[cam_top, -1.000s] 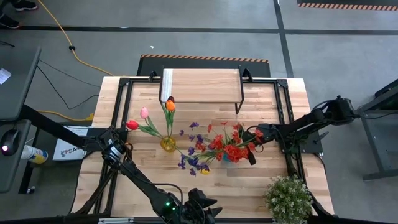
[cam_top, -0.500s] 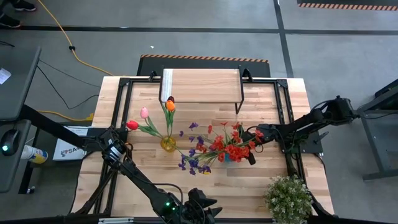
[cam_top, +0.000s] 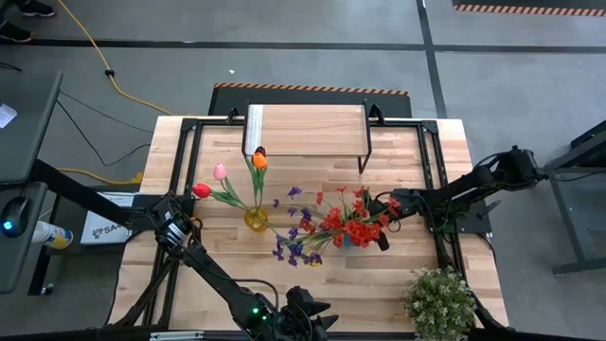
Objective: Pick and place flowers into a vace then onto a shelf
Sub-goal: Put the blue vase with flowers on the shelf
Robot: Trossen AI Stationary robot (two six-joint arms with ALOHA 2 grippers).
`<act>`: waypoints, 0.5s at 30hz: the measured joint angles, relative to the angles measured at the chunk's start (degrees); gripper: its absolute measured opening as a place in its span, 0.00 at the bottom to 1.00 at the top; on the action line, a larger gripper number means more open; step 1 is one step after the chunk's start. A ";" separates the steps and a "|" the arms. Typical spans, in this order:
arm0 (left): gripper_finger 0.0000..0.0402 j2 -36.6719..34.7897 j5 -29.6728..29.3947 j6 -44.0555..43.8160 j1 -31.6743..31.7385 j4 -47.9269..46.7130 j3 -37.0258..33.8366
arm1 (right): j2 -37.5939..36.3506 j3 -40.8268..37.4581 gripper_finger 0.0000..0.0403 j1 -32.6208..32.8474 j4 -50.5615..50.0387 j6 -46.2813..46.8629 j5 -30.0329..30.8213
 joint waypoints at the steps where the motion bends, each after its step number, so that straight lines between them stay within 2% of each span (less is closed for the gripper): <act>1: 0.58 0.00 0.00 -0.01 0.00 0.00 0.00 | 0.00 0.00 0.68 0.00 -0.06 0.00 0.01; 8: 0.58 0.00 0.00 -0.01 0.00 0.02 0.00 | -0.04 0.00 0.59 0.00 0.07 -0.11 0.14; 15: 0.58 0.00 0.02 -0.01 0.00 0.02 0.00 | -0.07 0.00 0.55 0.00 0.15 -0.11 0.22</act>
